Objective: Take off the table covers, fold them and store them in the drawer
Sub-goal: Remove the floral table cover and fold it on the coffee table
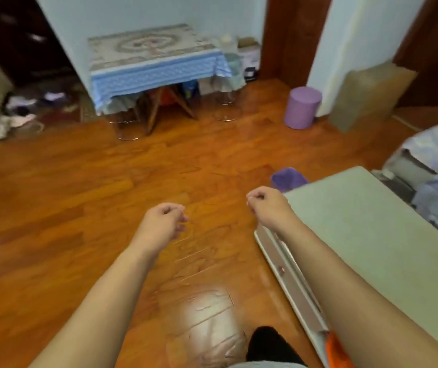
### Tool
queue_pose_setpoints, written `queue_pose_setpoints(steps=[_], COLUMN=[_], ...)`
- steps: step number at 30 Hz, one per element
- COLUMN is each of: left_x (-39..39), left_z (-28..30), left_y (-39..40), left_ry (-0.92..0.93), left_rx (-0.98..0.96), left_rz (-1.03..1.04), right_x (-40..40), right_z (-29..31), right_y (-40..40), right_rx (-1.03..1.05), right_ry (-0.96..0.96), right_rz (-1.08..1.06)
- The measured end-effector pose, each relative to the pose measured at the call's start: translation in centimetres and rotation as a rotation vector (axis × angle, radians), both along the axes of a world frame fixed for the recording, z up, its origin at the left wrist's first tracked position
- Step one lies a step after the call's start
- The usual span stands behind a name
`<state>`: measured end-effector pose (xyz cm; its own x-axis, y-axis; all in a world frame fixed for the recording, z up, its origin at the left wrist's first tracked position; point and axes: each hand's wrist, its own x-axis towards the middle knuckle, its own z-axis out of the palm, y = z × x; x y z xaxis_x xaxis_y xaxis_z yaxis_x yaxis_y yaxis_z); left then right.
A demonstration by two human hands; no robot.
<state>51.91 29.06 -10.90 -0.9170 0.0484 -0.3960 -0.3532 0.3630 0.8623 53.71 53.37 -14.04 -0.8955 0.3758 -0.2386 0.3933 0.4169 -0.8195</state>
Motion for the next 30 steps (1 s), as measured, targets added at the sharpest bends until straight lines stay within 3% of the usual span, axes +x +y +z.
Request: queue_pose_setpoints(steps=[9, 18, 30], left_x=[-16.7, -34.6, -59.8], left_z=[-0.1, 2.3, -3.5], left_y=[-3.5, -8.3, -20.0], left_ry=[0.026, 0.005, -0.052], left_rx=[0.063, 0.065, 0.225], left_rz=[0.11, 0.316, 0.545], right_x=[-20.6, -44.4, -70.2], right_z=[-2.4, 3.0, 1.1], right_y=[-0.6, -4.5, -15.3], right_rx=[-0.036, -0.03, -0.05], right_ry=[-0.046, -0.054, -0.1], right_rz=[0.056, 0.218, 0.292])
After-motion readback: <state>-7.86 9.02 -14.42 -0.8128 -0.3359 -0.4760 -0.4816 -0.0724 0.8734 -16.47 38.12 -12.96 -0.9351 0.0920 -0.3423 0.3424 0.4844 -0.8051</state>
